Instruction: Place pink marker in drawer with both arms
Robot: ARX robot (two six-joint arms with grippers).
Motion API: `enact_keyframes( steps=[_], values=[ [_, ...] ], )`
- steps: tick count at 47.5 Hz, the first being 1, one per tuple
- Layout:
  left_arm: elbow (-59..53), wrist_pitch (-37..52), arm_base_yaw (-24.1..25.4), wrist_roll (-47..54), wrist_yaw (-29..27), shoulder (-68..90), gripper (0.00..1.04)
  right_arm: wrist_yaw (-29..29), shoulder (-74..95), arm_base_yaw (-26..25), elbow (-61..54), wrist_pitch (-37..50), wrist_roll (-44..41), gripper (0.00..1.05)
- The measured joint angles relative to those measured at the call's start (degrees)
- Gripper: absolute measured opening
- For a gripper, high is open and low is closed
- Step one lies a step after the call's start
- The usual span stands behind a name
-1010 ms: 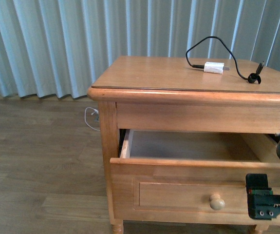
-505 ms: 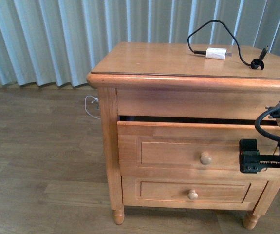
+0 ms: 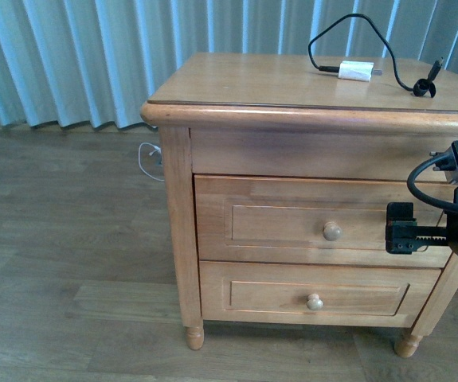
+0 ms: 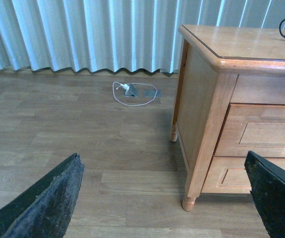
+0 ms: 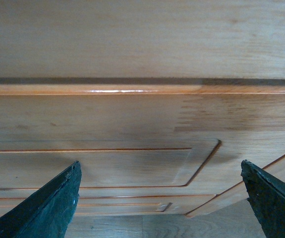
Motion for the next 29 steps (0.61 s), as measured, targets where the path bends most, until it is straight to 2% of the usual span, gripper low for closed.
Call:
enact_keyframes(
  steps=[10,17,29],
  values=[
    [0.0,0.0,0.0,0.0,0.0,0.0,0.99,0.3,-1.5,0.0,-2.1,0.2,0.7,0.96],
    [0.0,0.0,0.0,0.0,0.0,0.0,0.99,0.8,-7.4,0.3,-7.9,-0.2,1.2,0.96],
    [0.0,0.0,0.0,0.0,0.0,0.0,0.99,3.4,-26.1,2.9,-19.5,-9.4,1.7,0.96]
  ],
)
